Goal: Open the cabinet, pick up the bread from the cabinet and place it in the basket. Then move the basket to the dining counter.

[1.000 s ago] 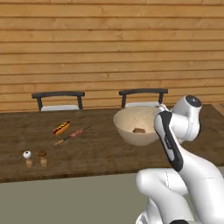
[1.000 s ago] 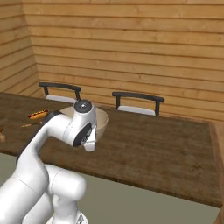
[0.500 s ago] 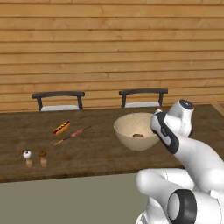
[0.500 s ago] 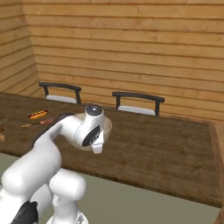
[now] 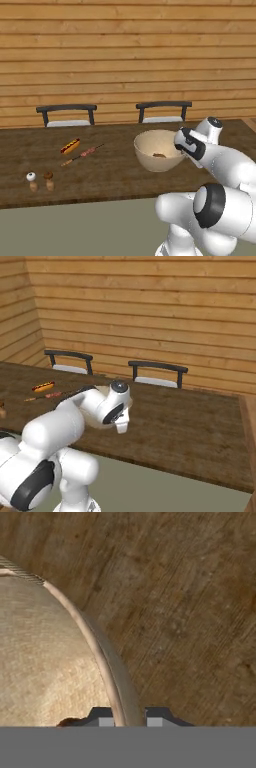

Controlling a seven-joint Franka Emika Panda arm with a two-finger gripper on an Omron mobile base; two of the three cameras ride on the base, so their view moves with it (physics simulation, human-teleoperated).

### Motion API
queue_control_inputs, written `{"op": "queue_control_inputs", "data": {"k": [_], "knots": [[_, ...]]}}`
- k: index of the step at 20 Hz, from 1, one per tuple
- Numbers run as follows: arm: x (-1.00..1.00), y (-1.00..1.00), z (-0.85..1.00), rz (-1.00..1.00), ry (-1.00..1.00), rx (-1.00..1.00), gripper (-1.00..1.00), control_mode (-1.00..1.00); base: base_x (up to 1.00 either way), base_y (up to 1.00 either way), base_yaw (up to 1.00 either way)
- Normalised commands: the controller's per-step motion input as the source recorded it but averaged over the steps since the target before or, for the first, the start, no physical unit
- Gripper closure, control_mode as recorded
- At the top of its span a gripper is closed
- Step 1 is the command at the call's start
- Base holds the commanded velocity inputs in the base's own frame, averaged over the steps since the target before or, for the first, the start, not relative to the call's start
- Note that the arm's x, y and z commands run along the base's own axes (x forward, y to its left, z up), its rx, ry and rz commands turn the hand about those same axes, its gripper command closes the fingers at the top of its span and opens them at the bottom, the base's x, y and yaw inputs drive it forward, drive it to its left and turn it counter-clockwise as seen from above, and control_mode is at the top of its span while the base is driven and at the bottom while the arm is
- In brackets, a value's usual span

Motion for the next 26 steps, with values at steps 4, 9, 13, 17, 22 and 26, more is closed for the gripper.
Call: {"op": "queue_control_inputs", "data": {"k": [4, 9, 13, 17, 22, 26], "knots": [[0.18, -0.13, -0.42, 0.04, 0.00, 0.00, 1.00, -1.00, 0.00, 0.00, 0.00], [0.02, -0.04, -0.05, 0.03, 0.00, 0.00, 1.00, -1.00, 0.00, 0.00, 0.00], [0.00, 0.03, 0.00, 0.00, -0.02, 0.00, -1.00, -1.00, 0.00, 0.00, 0.00], [0.00, 0.07, 0.09, 0.00, -0.02, -0.05, -1.00, -1.00, 0.00, 0.00, 0.00], [0.00, 0.14, 0.23, 0.00, 0.00, -0.14, -1.00, -1.00, 0.00, 0.00, 0.00], [-0.34, 0.15, 0.74, 0.00, 0.00, -0.17, -1.00, -1.00, 0.00, 0.00, 0.00]]}}
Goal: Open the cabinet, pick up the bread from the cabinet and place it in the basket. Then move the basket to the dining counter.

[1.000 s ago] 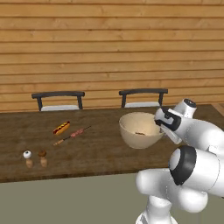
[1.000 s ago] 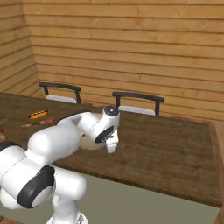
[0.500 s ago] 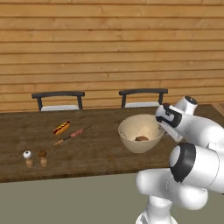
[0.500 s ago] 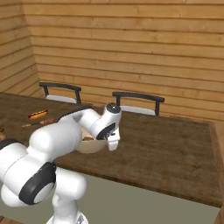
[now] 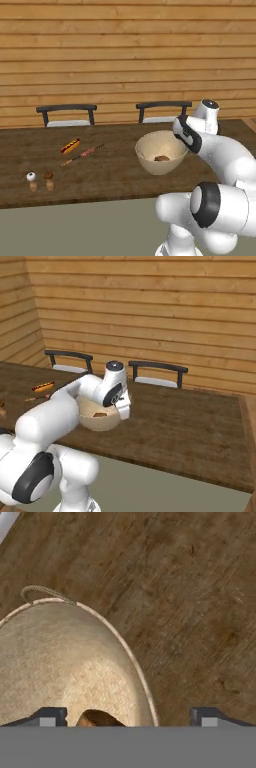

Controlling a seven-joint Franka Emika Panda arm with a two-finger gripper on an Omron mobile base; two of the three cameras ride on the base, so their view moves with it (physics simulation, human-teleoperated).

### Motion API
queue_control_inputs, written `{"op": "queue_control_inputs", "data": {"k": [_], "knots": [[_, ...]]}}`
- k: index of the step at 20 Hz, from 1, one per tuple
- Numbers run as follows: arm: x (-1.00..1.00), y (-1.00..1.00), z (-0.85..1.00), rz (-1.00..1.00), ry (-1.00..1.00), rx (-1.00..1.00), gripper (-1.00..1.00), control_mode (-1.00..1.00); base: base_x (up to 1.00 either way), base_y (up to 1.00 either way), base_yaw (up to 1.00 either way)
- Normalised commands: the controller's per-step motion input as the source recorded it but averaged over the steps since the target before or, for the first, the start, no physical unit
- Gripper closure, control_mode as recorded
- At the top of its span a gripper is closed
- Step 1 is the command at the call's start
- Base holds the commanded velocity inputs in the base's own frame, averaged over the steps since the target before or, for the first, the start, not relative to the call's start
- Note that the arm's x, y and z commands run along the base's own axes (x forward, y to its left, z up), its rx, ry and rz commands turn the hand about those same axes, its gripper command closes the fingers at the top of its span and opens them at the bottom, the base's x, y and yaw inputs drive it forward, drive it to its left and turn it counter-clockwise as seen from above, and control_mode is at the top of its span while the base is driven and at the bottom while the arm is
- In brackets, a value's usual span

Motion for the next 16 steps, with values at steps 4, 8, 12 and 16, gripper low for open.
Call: {"op": "queue_control_inputs", "data": {"k": [4, 8, 12, 16], "knots": [[-0.68, 0.23, 0.93, 0.04, 0.00, -0.18, -1.00, -1.00, 0.00, 0.00, 0.00], [-0.72, 0.56, 1.00, 0.21, 0.00, -0.20, -1.00, -1.00, 0.00, 0.00, 0.00], [-0.71, 0.74, 0.94, 0.31, 0.00, -0.20, -1.00, -1.00, 0.00, 0.00, 0.00], [-0.41, 0.97, 0.78, 0.29, 0.07, -0.20, -1.00, -1.00, 0.00, 0.00, 0.00]]}}
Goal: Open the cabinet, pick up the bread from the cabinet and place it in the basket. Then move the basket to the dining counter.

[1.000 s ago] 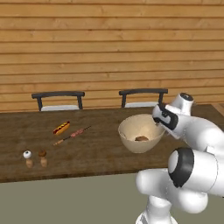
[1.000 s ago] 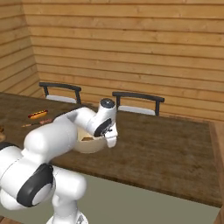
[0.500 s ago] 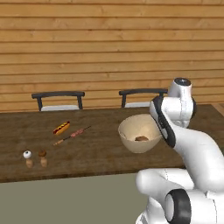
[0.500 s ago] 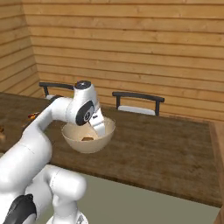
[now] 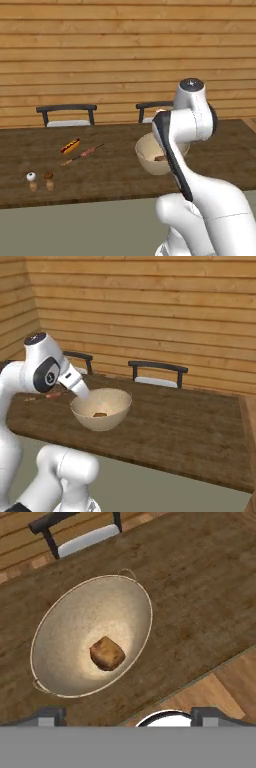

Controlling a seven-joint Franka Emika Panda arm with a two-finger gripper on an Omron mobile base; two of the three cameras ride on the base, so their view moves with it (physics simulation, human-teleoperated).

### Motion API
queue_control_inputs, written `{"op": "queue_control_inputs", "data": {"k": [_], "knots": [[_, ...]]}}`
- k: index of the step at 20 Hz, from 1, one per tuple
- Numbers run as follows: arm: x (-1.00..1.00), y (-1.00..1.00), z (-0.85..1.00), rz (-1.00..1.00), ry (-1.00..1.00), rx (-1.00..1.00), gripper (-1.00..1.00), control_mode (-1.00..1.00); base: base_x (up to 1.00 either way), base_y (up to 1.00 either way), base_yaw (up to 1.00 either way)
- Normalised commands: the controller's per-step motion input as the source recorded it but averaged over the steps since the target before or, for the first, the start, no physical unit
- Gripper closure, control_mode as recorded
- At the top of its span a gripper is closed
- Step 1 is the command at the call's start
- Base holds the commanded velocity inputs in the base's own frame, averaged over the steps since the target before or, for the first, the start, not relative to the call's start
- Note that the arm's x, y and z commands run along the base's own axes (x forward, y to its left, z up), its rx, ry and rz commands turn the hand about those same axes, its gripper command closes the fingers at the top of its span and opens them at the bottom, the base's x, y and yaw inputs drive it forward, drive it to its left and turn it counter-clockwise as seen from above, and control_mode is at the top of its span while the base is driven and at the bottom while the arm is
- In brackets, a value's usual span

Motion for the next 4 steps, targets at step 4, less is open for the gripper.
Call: {"op": "queue_control_inputs", "data": {"k": [4], "knots": [[-0.11, 1.00, 0.59, 0.38, 0.20, -0.36, -1.00, -1.00, 0.00, 0.00, 0.00]]}}
